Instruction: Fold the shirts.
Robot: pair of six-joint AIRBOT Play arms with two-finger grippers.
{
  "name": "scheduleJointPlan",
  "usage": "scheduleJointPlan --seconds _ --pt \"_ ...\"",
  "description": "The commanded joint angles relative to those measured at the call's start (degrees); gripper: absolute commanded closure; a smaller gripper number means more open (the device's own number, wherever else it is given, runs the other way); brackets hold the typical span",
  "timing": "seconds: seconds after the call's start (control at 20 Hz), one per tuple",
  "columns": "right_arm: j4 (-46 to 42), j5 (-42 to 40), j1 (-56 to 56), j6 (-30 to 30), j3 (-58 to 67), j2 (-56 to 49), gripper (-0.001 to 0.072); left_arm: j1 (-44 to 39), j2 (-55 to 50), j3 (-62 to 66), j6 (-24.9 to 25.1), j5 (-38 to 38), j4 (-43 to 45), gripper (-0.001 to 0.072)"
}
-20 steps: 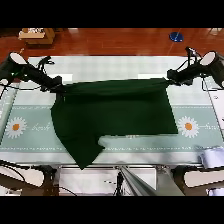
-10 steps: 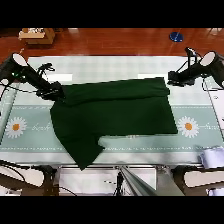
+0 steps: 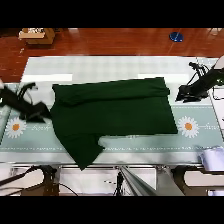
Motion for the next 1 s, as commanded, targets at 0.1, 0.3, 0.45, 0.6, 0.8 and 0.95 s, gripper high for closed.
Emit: scheduleJointPlan --seconds 0.1,0.3,0.45,0.6,0.8,0.95 --pt "10.0 -4.3 -7.0 -5.2 -6.9 7.0 0.0238 11.0 19.5 -28.2 5.6 7.2 -6.8 0.0157" --pt "13.4 -6.9 -13.3 -5.8 -10.8 10.9 0.0238 9.9 20.8 -30.5 7.0 9.2 -7.6 0.0158" --pt "15.9 -7.1 -17.0 -6.2 -11.8 11.6 0.0238 7.2 20.3 -30.5 7.1 11.0 -7.4 0.0158" --pt "16.8 -7.3 -18.6 -6.3 -11.8 11.6 0.0238 3.8 17.8 -30.4 7.3 12.5 -7.1 0.0158" --pt "16.7 -7.2 -18.6 -6.4 -11.8 11.6 0.0239 -0.8 11.9 -30.3 7.3 15.7 -7.3 0.0157" --pt "16.9 -7.0 -18.6 -6.4 -11.8 11.6 0.0239 -5.0 8.7 -30.3 7.3 23.3 -10.0 0.0159"
